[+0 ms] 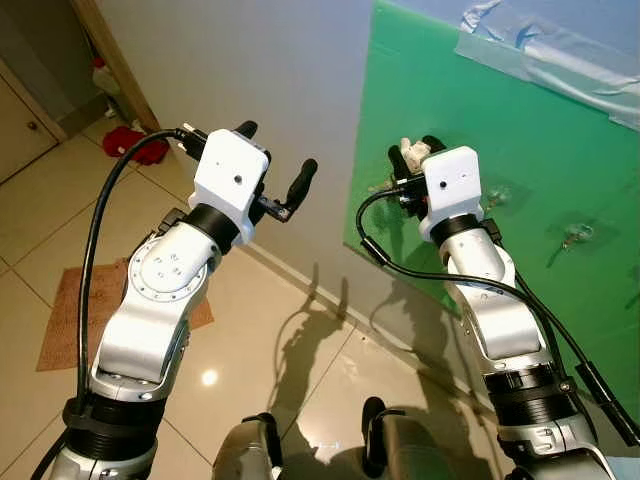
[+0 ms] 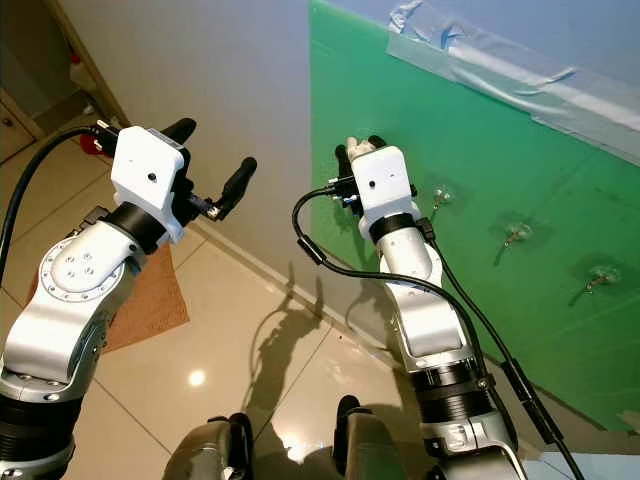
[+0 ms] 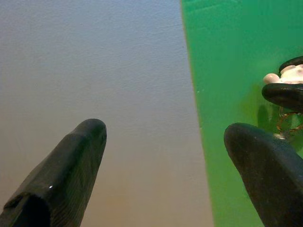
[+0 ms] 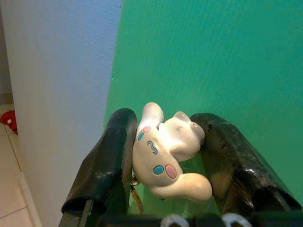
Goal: Hang keys on a hook
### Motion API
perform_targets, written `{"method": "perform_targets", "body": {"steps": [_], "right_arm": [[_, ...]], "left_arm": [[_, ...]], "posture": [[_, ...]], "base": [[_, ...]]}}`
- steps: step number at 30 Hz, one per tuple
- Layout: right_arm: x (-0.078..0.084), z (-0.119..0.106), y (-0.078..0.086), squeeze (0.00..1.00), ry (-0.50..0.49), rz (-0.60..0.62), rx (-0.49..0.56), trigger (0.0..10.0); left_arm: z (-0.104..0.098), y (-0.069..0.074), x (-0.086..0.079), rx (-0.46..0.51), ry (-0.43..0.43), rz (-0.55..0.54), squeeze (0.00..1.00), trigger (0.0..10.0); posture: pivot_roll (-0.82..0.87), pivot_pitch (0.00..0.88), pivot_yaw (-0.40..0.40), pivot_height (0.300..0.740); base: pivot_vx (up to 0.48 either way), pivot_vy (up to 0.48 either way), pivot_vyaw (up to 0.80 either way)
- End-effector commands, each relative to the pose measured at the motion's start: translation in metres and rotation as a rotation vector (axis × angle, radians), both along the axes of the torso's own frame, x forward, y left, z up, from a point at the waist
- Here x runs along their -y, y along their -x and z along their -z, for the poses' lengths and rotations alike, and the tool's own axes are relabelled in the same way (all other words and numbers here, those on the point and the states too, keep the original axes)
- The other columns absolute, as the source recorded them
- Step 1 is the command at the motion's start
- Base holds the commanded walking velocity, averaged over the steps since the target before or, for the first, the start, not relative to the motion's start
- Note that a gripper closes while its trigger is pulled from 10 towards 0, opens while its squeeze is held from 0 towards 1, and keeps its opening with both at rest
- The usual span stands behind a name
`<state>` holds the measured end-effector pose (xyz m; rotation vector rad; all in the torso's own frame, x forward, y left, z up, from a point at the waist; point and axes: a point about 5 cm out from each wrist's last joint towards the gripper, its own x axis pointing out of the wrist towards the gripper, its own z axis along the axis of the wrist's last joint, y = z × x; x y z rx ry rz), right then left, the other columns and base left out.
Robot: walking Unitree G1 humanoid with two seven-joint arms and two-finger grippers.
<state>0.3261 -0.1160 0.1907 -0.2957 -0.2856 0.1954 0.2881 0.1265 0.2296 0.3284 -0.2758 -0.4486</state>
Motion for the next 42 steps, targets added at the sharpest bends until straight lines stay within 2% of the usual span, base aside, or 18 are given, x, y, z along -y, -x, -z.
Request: {"method": "perform_targets", "body": {"steps": [1, 17, 34, 42], "right_arm": [[0.001, -0.009, -0.002, 0.0, 0.012, 0.013, 0.052, 0.0], [0.001, -0.01, -0.005, 0.0, 0.046, 0.022, 0.109, 0.0], [-0.001, -0.014, -0.019, 0.0, 0.135, 0.037, 0.206, 0.0], [-0.003, -0.021, -0.024, 0.0, 0.22, 0.05, 0.296, 0.0]], "left_arm": [[0.0, 0.003, 0.0, 0.01, -0.014, 0.007, 0.0, 10.0], [0.0, 0.004, -0.001, 0.014, -0.013, 0.001, 0.0, 10.0], [-0.001, 0.005, -0.001, 0.025, -0.018, 0.0, 0.0, 10.0], [-0.003, 0.006, -0.001, 0.038, -0.023, 0.002, 0.0, 10.0]], "posture": [[0.01, 0.213, 0.05, 0.74], [0.01, 0.214, 0.045, 0.74], [0.02, 0.213, 0.047, 0.74], [0.03, 0.215, 0.048, 0.74]], "base": [[0.0, 0.0, 0.0], [0.0, 0.0, 0.0], [0.0, 0.0, 0.0], [0.0, 0.0, 0.0]]}}
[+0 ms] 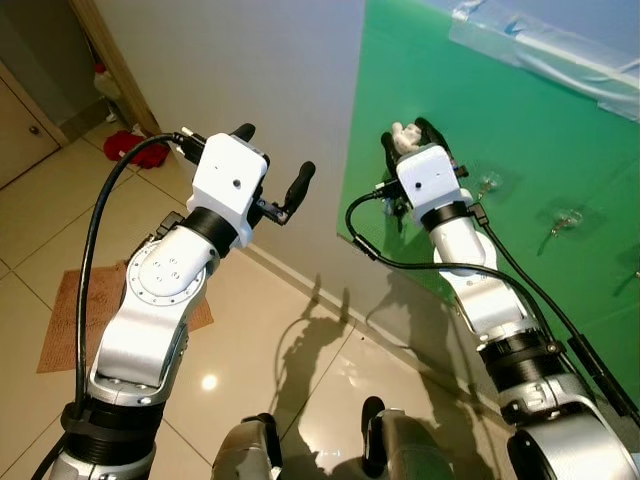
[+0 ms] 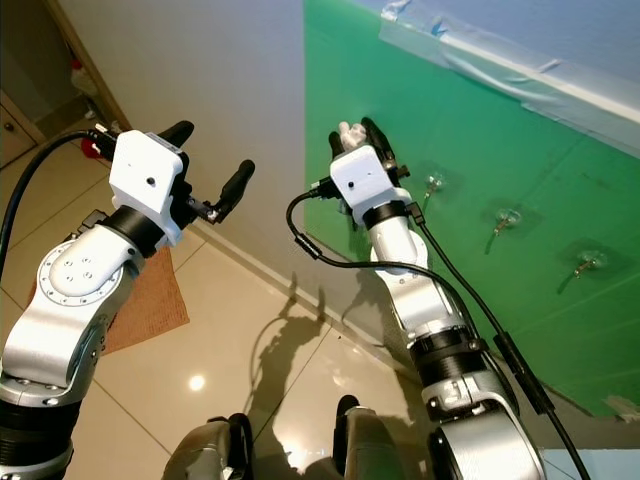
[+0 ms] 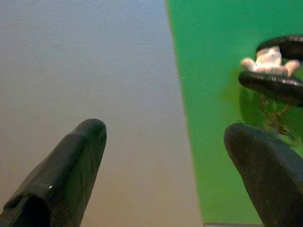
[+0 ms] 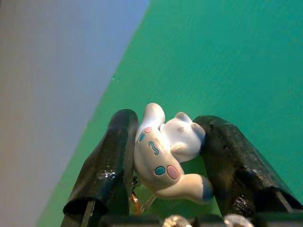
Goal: Hang keys on a hook
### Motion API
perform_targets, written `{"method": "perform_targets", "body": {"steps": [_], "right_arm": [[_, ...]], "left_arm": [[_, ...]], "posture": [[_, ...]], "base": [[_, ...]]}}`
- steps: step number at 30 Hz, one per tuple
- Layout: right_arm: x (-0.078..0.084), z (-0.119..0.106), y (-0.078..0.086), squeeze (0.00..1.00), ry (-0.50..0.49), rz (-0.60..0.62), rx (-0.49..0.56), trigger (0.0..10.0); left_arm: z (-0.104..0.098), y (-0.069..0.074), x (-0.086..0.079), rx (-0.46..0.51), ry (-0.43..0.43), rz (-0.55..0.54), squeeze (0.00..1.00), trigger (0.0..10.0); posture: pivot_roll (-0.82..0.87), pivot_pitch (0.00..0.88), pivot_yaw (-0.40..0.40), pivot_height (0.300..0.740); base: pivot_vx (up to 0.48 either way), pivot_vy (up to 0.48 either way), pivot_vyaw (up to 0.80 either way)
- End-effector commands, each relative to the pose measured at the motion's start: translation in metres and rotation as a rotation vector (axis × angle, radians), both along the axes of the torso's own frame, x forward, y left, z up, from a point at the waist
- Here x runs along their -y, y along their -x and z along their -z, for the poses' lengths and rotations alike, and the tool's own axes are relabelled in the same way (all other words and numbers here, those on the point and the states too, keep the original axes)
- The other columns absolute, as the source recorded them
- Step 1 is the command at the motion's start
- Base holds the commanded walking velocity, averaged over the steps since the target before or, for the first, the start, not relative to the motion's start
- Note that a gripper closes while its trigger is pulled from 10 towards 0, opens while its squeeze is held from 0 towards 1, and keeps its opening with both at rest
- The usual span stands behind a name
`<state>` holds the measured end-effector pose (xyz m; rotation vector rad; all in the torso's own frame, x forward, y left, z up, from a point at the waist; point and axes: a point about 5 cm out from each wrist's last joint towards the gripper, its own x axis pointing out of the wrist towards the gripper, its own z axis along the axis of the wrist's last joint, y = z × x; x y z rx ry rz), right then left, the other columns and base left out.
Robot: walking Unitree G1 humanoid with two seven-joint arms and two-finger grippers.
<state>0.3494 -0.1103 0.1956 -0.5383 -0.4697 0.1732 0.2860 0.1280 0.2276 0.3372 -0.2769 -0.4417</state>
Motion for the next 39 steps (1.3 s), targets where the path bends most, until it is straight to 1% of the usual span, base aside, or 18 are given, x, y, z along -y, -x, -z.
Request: {"method": "perform_targets", "body": {"steps": [1, 3, 4, 6, 7, 9, 11, 12, 14, 18, 24, 32, 34, 35, 36, 37, 38, 39], "right_arm": [[0.003, -0.016, -0.001, 0.0, 0.013, 0.024, 0.103, 0.0], [0.004, -0.017, 0.0, 0.0, 0.042, 0.046, 0.142, 0.0], [0.004, -0.017, 0.0, 0.0, 0.042, 0.046, 0.142, 0.0], [0.003, -0.016, 0.002, 0.0, 0.099, 0.058, 0.198, 0.0], [0.001, -0.014, 0.003, 0.0, 0.114, 0.054, 0.21, 0.0], [-0.003, -0.01, 0.003, 0.0, 0.108, 0.035, 0.197, 0.0], [-0.004, -0.01, 0.003, 0.0, 0.107, 0.035, 0.199, 0.0], [-0.006, -0.01, 0.005, 0.0, 0.127, 0.03, 0.221, 0.0], [-0.006, -0.009, 0.005, 0.0, 0.133, 0.029, 0.228, 0.0], [-0.008, -0.008, 0.009, 0.0, 0.204, 0.038, 0.308, 0.0], [-0.01, -0.003, 0.01, 0.0, 0.245, 0.037, 0.331, 0.0], [-0.009, -0.001, 0.01, 0.0, 0.245, 0.043, 0.339, 0.0], [-0.009, -0.004, 0.01, 0.0, 0.223, 0.043, 0.339, 0.0], [-0.008, -0.008, 0.01, 0.0, 0.132, 0.048, 0.305, 0.0], [-0.006, -0.011, 0.01, 0.0, 0.064, 0.049, 0.28, 0.0], [-0.006, -0.011, 0.01, 0.0, 0.064, 0.049, 0.28, 0.0], [-0.002, -0.016, 0.009, 0.0, -0.074, 0.06, 0.226, 0.0], [0.002, -0.017, 0.01, 0.0, -0.188, 0.066, 0.169, 0.0]], "left_arm": [[-0.005, 0.005, 0.0, 0.036, -0.017, 0.011, 0.0, 10.0], [-0.005, 0.005, 0.001, 0.046, -0.019, 0.012, 0.0, 10.0], [-0.005, 0.005, 0.001, 0.046, -0.019, 0.012, 0.0, 10.0], [-0.006, 0.006, 0.001, 0.055, -0.019, 0.015, 0.0, 10.0], [-0.006, 0.006, 0.002, 0.058, -0.019, 0.016, 0.0, 10.0], [-0.007, 0.006, 0.001, 0.061, -0.018, 0.015, 0.0, 10.0], [-0.007, 0.006, 0.001, 0.062, -0.018, 0.015, 0.0, 10.0], [-0.007, 0.006, 0.001, 0.066, -0.02, 0.015, 0.0, 10.0], [-0.007, 0.006, 0.001, 0.066, -0.021, 0.016, 0.0, 10.0], [-0.006, 0.008, 0.003, 0.085, -0.034, 0.022, 0.0, 10.0], [-0.007, 0.008, 0.002, 0.097, -0.033, 0.023, 0.0, 10.0], [-0.007, 0.008, 0.003, 0.101, -0.033, 0.025, 0.0, 10.0], [-0.006, 0.008, 0.003, 0.101, -0.034, 0.027, 0.0, 10.0], [-0.006, 0.008, 0.003, 0.1, -0.034, 0.029, 0.0, 10.0], [-0.006, 0.008, 0.003, 0.1, -0.035, 0.029, 0.0, 10.0], [-0.006, 0.008, 0.003, 0.1, -0.035, 0.029, 0.0, 10.0], [-0.005, 0.007, 0.003, 0.098, -0.035, 0.029, 0.0, 10.0], [-0.004, 0.007, 0.002, 0.089, -0.033, 0.025, 0.0, 10.0]], "posture": [[0.03, 0.215, 0.048, 0.74], [0.03, 0.216, 0.047, 0.74], [0.03, 0.216, 0.047, 0.74], [0.03, 0.216, 0.047, 0.74], [0.03, 0.216, 0.047, 0.74], [0.03, 0.215, 0.05, 0.74], [0.03, 0.215, 0.05, 0.74], [0.03, 0.215, 0.05, 0.74], [0.03, 0.21, 0.051, 0.74], [0.03, 0.207, 0.05, 0.74], [0.04, 0.205, 0.05, 0.74], [0.04, 0.203, 0.05, 0.74], [0.03, 0.198, 0.053, 0.74], [0.04, 0.191, 0.051, 0.74], [0.04, 0.191, 0.051, 0.74], [0.04, 0.191, 0.051, 0.74], [0.03, 0.187, 0.047, 0.74], [0.03, 0.187, 0.047, 0.74]], "base": [[0.0, 0.0, 0.0], [0.0, 0.0, 0.0], [0.0, 0.0, 0.0], [0.0, 0.0, 0.0], [0.0, 0.0, 0.0], [0.0, 0.0, 0.0], [0.0, 0.0, 0.0], [0.0, 0.0, 0.0], [0.0, 0.0, 0.0], [0.0, 0.0, 0.0], [0.0, 0.0, 0.0], [0.0, 0.0, 0.0], [0.0, 0.0, 0.0], [0.0, 0.0, 0.0], [0.0, 0.0, 0.0], [0.0, 0.0, 0.0], [0.0, 0.0, 0.0], [0.0, 0.0, 0.0]]}}
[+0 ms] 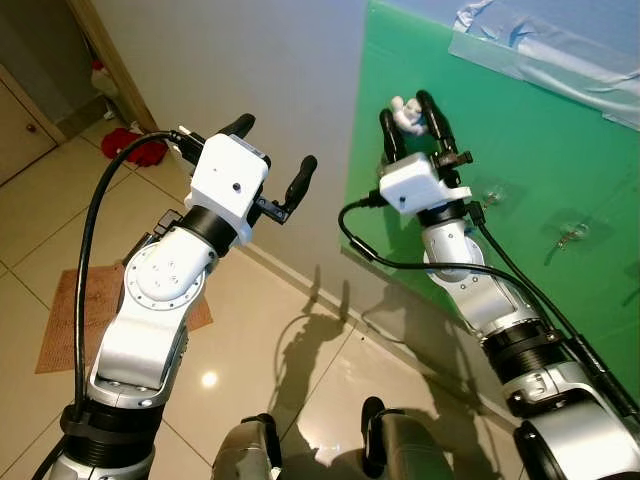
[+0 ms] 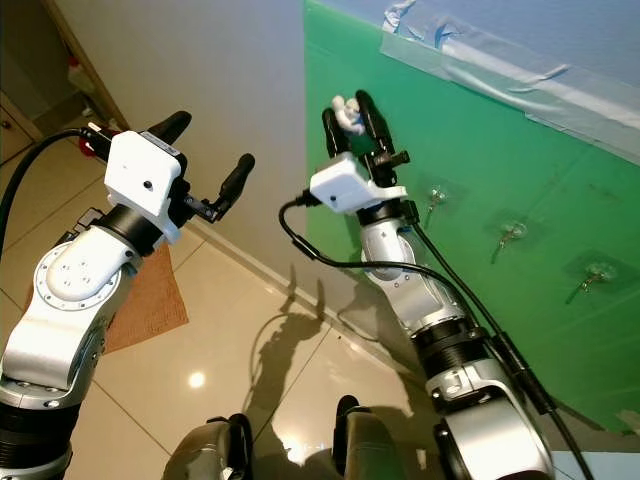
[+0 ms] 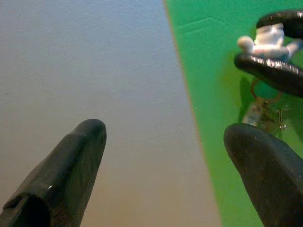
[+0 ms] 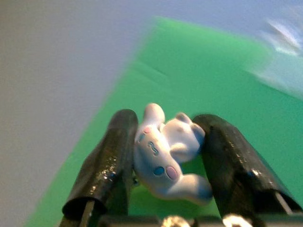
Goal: Hang keys on a hook
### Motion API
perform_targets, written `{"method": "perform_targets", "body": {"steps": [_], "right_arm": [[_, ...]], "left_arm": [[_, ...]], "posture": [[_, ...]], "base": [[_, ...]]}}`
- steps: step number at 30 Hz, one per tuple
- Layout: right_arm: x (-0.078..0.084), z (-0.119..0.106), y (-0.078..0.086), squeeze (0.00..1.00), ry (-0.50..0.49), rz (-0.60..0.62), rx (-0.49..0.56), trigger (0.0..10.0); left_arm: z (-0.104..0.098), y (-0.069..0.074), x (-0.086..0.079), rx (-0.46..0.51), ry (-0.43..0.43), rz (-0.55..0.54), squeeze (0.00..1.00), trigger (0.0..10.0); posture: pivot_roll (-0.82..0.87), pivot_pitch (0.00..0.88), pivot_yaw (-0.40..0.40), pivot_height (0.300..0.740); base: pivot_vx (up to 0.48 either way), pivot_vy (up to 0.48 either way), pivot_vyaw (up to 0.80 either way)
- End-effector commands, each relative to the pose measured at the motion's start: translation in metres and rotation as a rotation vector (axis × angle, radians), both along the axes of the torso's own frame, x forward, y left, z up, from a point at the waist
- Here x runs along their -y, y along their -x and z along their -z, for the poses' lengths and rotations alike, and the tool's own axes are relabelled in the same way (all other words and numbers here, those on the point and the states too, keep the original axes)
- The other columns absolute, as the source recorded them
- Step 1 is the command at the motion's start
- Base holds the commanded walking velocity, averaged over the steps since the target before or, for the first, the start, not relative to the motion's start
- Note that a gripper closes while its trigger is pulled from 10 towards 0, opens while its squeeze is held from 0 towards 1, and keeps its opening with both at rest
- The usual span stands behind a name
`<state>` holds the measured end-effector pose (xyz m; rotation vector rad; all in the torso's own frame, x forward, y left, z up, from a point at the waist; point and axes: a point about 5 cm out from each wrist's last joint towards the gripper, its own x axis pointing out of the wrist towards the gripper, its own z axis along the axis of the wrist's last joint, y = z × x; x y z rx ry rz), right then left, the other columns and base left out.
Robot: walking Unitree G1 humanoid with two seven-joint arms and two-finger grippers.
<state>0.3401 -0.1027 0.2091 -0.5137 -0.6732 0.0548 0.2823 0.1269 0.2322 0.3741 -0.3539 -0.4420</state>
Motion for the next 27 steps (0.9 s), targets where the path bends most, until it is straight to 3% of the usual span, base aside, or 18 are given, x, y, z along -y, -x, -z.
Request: {"method": "perform_targets", "body": {"steps": [1, 3, 10, 12, 15, 17, 22, 27], "right_arm": [[0.013, -0.005, 0.002, 0.0, -0.237, -0.008, -0.095, 0.0], [0.02, -0.006, 0.011, 0.0, -0.318, -0.027, -0.137, 0.0], [0.032, -0.014, 0.039, 0.0, -0.336, -0.052, -0.145, 0.0], [0.032, -0.014, 0.054, 0.0, -0.337, -0.094, -0.181, 0.0], [0.029, -0.01, 0.07, 0.0, -0.427, -0.189, -0.291, 0.0], [0.028, -0.004, 0.078, 0.0, -0.595, -0.294, -0.423, 0.0], [0.039, 0.007, 0.083, 0.0, -0.636, -0.333, -0.561, 0.0], [0.044, 0.004, 0.09, 0.0, -0.647, -0.373, -0.611, 0.0]], "left_arm": [[0.002, 0.002, 0.0, -0.002, -0.011, 0.01, 0.0, 10.0], [0.006, 0.001, -0.002, -0.016, -0.001, 0.0, 0.0, 10.0], [0.013, -0.004, 0.0, -0.032, 0.019, -0.007, 0.0, 10.0], [0.015, -0.006, 0.003, -0.033, 0.026, -0.004, 0.0, 10.0], [0.018, -0.009, 0.006, -0.036, 0.034, 0.0, 0.0, 10.0], [0.02, -0.011, 0.01, -0.041, 0.04, 0.012, 0.0, 10.0], [0.024, -0.015, 0.011, -0.066, 0.059, 0.019, 0.0, 10.0], [0.028, -0.016, 0.014, -0.078, 0.063, 0.034, 0.0, 10.0]], "posture": [[0.03, 0.187, 0.047, 0.74], [0.01, 0.18, 0.037, 0.74], [-0.05, 0.159, 0.007, 0.74], [-0.08, 0.151, -0.004, 0.74], [-0.1, 0.144, -0.012, 0.74], [-0.13, 0.137, -0.01, 0.74], [-0.15, 0.133, -0.004, 0.74], [-0.17, 0.137, 0.005, 0.74]], "base": [[0.0, 0.0, 0.0], [0.0, 0.0, 0.0], [0.0, 0.0, 0.0], [0.0, 0.0, 0.0], [0.0, 0.0, 0.0], [0.0, 0.0, 0.0], [0.0, 0.0, 0.0], [0.0, 0.0, 0.0]]}}
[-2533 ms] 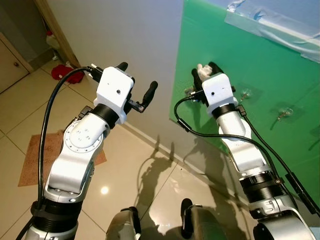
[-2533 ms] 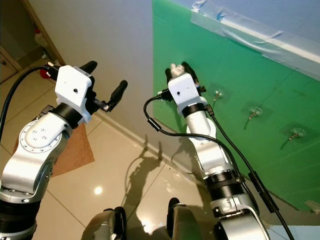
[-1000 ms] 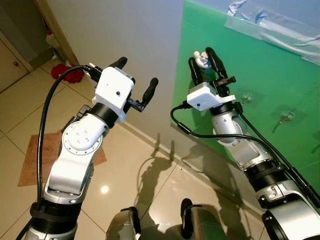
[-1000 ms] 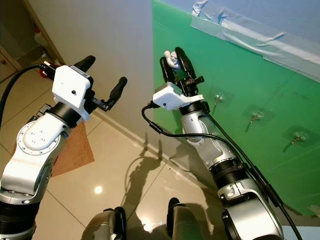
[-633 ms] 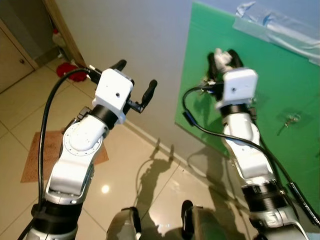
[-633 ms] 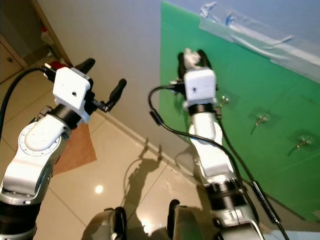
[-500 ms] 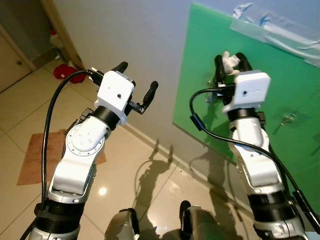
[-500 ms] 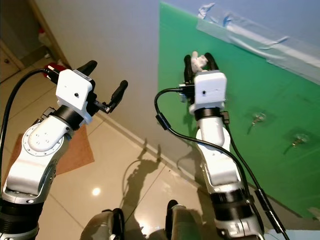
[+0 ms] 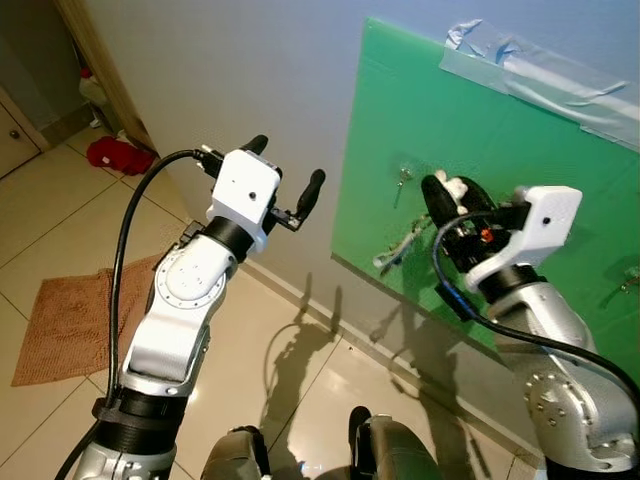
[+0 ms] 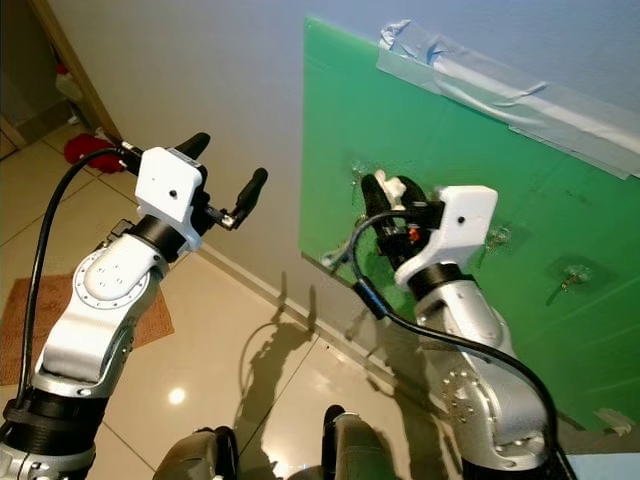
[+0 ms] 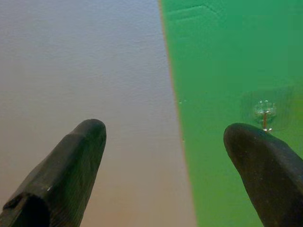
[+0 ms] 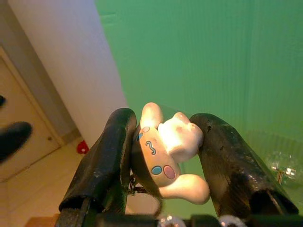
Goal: Hang keys on a hook
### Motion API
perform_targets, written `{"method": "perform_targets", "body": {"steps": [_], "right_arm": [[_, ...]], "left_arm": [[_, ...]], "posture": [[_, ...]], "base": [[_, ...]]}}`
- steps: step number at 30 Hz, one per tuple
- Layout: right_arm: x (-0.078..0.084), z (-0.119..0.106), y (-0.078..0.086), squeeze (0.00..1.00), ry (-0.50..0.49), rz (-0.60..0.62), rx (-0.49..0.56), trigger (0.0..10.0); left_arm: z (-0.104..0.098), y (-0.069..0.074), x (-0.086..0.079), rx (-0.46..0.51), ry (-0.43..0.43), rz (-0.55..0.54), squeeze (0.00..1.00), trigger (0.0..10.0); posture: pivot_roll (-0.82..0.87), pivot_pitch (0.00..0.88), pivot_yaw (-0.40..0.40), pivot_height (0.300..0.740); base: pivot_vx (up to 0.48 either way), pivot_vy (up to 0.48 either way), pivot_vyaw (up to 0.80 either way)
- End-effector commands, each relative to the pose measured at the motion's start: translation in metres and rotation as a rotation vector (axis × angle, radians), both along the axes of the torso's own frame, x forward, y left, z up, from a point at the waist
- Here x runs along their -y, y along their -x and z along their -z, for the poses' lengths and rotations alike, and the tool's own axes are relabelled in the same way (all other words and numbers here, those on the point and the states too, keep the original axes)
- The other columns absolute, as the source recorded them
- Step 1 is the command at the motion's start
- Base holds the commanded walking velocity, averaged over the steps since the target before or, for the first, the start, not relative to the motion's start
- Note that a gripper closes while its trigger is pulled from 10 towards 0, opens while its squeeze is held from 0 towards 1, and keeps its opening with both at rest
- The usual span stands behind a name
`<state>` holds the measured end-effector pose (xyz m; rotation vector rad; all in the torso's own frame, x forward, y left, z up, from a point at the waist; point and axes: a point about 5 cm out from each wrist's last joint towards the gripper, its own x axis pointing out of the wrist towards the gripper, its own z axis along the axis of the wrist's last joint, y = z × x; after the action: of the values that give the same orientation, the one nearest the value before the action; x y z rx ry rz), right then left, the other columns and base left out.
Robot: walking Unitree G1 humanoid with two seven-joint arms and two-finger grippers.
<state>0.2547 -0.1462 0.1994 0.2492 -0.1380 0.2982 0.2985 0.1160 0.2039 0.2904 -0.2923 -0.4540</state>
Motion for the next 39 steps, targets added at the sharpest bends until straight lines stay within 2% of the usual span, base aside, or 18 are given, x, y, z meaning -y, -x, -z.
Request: {"method": "perform_targets", "body": {"steps": [1, 13, 18, 21, 22, 23, 26, 29, 31, 34, 36, 39], "right_arm": [[0.001, -0.007, 0.006, 0.0, -0.016, -0.027, -0.002, 0.0], [-0.008, 0.002, -0.001, 0.0, -0.112, -0.082, -0.108, 0.0], [-0.009, 0.002, -0.01, 0.0, -0.177, -0.084, -0.128, 0.0], [-0.011, 0.005, -0.016, 0.0, -0.23, -0.083, -0.147, 0.0], [-0.011, 0.005, -0.016, 0.0, -0.23, -0.083, -0.147, 0.0], [-0.013, 0.008, -0.021, 0.0, -0.242, -0.081, -0.162, 0.0], [-0.013, 0.014, -0.025, 0.0, -0.275, -0.078, -0.199, 0.0], [-0.007, 0.029, -0.026, 0.0, -0.289, -0.013, -0.26, 0.0], [-0.006, 0.032, -0.026, 0.0, -0.287, 0.0, -0.269, 0.0], [0.002, 0.04, -0.019, 0.0, -0.214, 0.087, -0.264, 0.0], [0.012, 0.044, -0.012, 0.0, -0.043, 0.187, -0.211, 0.0], [0.02, 0.046, -0.006, 0.0, 0.092, 0.253, -0.173, 0.0]], "left_arm": [[0.001, 0.0, 0.004, 0.001, -0.002, 0.027, 0.0, 10.0], [0.003, 0.0, 0.004, 0.0, 0.012, 0.017, 0.0, 10.0], [0.003, -0.002, 0.005, -0.021, 0.06, 0.002, 0.0, 10.0], [0.012, -0.006, 0.001, -0.093, 0.131, -0.038, 0.0, 10.0], [0.012, -0.006, 0.001, -0.093, 0.131, -0.038, 0.0, 10.0], [0.02, -0.007, -0.003, -0.159, 0.204, -0.079, 0.0, 10.0], [0.031, -0.005, -0.008, -0.22, 0.256, -0.125, 0.0, 10.0], [0.043, 0.0, -0.02, -0.291, 0.366, -0.192, 0.0, 10.0], [0.045, 0.002, -0.023, -0.303, 0.384, -0.208, 0.0, 10.0], [0.047, 0.014, -0.028, -0.302, 0.357, -0.222, 0.0, 10.0], [0.042, 0.023, -0.023, -0.258, 0.258, -0.184, 0.0, 10.0], [0.036, 0.026, -0.015, -0.235, 0.208, -0.141, 0.0, 10.0]], "posture": [[-0.17, 0.14, 0.009, 0.74], [-0.16, 0.131, -0.021, 0.74], [-0.14, 0.125, -0.017, 0.74], [-0.13, 0.114, -0.013, 0.74], [-0.13, 0.114, -0.013, 0.74], [-0.12, 0.108, -0.02, 0.74], [-0.1, 0.109, -0.029, 0.74], [-0.09, 0.113, -0.037, 0.74], [-0.09, 0.113, -0.037, 0.74], [-0.07, 0.14, -0.035, 0.74], [-0.06, 0.146, -0.029, 0.74], [-0.06, 0.16, -0.014, 0.74]], "base": [[0.0, 0.0, 0.0], [0.0, 0.0, 0.0], [0.0, 0.0, 0.0], [0.0, 0.0, 0.0], [0.0, 0.0, 0.0], [0.0, 0.0, 0.0], [0.0, 0.0, 0.0], [0.0, 0.0, 0.0], [0.0, 0.0, 0.0], [0.0, 0.0, 0.0], [0.0, 0.0, 0.0], [0.0, 0.0, 0.0]]}}
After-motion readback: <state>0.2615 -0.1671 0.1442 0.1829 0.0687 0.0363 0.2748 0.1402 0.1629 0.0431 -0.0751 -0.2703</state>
